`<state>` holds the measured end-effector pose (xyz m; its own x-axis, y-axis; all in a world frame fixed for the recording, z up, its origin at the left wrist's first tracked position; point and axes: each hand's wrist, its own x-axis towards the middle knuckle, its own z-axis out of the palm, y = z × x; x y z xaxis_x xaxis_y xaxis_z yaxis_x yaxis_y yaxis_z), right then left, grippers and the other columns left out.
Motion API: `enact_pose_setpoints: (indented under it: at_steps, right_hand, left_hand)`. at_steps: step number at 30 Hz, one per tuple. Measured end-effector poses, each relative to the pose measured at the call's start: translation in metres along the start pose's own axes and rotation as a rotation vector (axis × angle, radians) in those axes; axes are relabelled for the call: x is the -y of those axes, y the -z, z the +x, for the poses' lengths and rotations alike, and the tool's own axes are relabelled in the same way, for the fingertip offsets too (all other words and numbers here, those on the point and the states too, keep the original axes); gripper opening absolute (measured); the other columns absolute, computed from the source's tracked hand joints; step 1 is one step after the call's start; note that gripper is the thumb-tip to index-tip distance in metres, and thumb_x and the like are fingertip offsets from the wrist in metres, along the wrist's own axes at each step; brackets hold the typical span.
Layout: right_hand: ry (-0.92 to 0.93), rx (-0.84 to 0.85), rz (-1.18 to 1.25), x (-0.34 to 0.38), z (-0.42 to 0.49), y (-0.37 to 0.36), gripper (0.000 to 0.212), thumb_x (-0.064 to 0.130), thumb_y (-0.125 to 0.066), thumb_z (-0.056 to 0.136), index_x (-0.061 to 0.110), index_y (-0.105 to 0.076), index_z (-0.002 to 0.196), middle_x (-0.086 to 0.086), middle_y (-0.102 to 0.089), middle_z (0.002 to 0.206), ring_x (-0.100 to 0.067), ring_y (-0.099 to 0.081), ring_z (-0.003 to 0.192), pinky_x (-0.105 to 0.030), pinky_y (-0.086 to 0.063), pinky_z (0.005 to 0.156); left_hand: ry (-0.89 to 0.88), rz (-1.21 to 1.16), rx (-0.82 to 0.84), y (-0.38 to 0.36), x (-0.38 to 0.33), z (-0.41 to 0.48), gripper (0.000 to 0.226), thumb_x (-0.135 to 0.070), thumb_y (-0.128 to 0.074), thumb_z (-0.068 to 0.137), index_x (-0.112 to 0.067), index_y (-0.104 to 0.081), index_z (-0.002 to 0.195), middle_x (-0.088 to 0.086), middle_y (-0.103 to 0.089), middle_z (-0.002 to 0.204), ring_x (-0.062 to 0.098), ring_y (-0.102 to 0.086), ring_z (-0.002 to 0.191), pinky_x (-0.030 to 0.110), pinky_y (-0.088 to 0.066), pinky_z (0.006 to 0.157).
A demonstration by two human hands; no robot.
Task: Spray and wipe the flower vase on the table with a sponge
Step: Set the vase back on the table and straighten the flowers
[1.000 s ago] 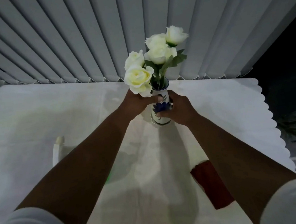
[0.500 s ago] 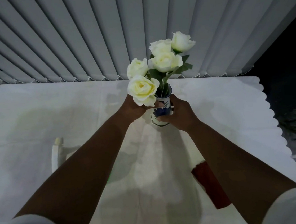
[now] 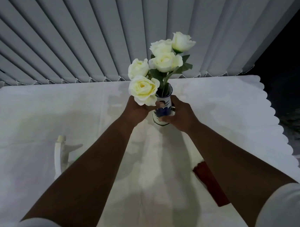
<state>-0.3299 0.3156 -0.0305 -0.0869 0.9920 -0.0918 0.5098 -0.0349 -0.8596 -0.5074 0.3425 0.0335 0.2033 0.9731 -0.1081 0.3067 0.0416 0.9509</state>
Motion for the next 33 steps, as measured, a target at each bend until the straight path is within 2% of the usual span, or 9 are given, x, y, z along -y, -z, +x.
enact_pose_setpoints:
  at_steps: [5,9,12,15,22,26,28,30,33]
  right_hand:
    - [-0.033,0.026,-0.005,0.007,-0.010,0.006,0.086,0.037,-0.087,0.063,0.027,-0.046,0.138,0.011,-0.067,0.121,-0.005,-0.063,0.105,-0.006,-0.045,0.083]
    - [-0.109,-0.013,-0.011,0.001,-0.034,0.013,0.109,0.035,-0.091,0.064,0.016,-0.030,0.153,-0.002,-0.041,0.156,-0.019,-0.042,0.141,-0.042,-0.039,0.114]
    - [-0.133,-0.061,0.012,-0.005,-0.062,0.018,0.104,0.031,-0.091,0.066,0.013,-0.034,0.151,-0.005,-0.043,0.154,-0.021,-0.044,0.140,-0.047,-0.040,0.114]
    - [-0.157,-0.120,0.055,-0.010,-0.100,0.023,0.093,0.026,-0.090,0.069,0.012,-0.042,0.147,-0.004,-0.049,0.150,-0.019,-0.050,0.135,-0.044,-0.044,0.110]
    - [-0.193,-0.174,-0.198,-0.028,-0.197,0.024,0.056,0.030,-0.079,0.081,0.015,-0.060,0.132,-0.003,-0.064,0.132,-0.022,-0.060,0.120,-0.030,-0.044,0.103]
    - [-0.029,-0.177,-0.586,-0.044,-0.242,0.018,0.043,0.022,-0.081,0.077,0.007,-0.069,0.114,-0.013,-0.068,0.116,-0.040,-0.057,0.116,-0.042,-0.045,0.101]
    - [-0.035,-0.139,-0.739,-0.048,-0.257,0.017,0.048,0.027,-0.083,0.072,0.009,-0.071,0.115,-0.017,-0.065,0.124,-0.045,-0.055,0.119,-0.052,-0.054,0.091]
    - [-0.093,-0.094,-0.829,-0.051,-0.265,0.016,0.052,0.028,-0.083,0.069,0.014,-0.072,0.117,-0.022,-0.061,0.131,-0.048,-0.056,0.119,-0.055,-0.056,0.085]
    - [-0.165,-0.051,-0.910,-0.052,-0.269,0.017,0.053,0.028,-0.071,0.083,0.020,-0.060,0.134,-0.020,-0.054,0.140,-0.041,-0.058,0.117,-0.048,-0.055,0.090]
  left_hand:
    - [0.012,-0.144,-0.002,-0.001,0.001,-0.010,0.053,-0.002,-0.082,0.071,-0.001,-0.061,0.119,0.018,-0.066,0.121,0.028,-0.063,0.113,0.043,-0.052,0.097]
    - [0.093,-0.090,-0.088,0.001,0.003,-0.027,0.044,-0.018,-0.087,0.066,-0.029,-0.065,0.103,-0.007,-0.070,0.104,0.004,-0.065,0.095,0.013,-0.049,0.077]
    - [0.137,-0.066,-0.105,0.005,0.010,-0.050,0.056,-0.021,-0.087,0.065,-0.026,-0.063,0.115,-0.008,-0.067,0.112,0.008,-0.063,0.104,0.008,-0.048,0.078]
    - [0.175,-0.140,-0.125,0.005,0.026,-0.091,0.067,-0.014,-0.087,0.065,-0.020,-0.060,0.126,0.000,-0.067,0.118,0.011,-0.065,0.103,0.026,-0.051,0.090]
    - [0.261,-0.259,-0.162,0.027,0.056,-0.197,0.036,0.006,-0.075,0.074,-0.015,-0.068,0.102,0.011,-0.073,0.086,0.025,-0.067,0.088,0.035,-0.054,0.086]
    - [0.297,0.198,-0.537,0.049,0.076,-0.252,0.009,-0.021,-0.077,0.078,-0.024,-0.068,0.077,0.000,-0.069,0.066,0.024,-0.069,0.075,0.030,-0.049,0.069]
    - [0.312,0.384,-0.759,0.066,0.080,-0.269,0.023,-0.037,-0.077,0.075,-0.023,-0.058,0.070,-0.008,-0.060,0.060,0.026,-0.065,0.069,0.027,-0.037,0.061]
    - [0.279,0.355,-0.883,0.080,0.082,-0.271,0.034,-0.039,-0.080,0.071,-0.020,-0.054,0.079,-0.001,-0.059,0.071,0.029,-0.061,0.073,0.030,-0.037,0.066]
    - [0.200,0.355,-0.832,0.095,0.077,-0.253,0.062,-0.033,-0.087,0.064,-0.009,-0.055,0.111,0.010,-0.061,0.105,0.029,-0.060,0.094,0.040,-0.049,0.078]
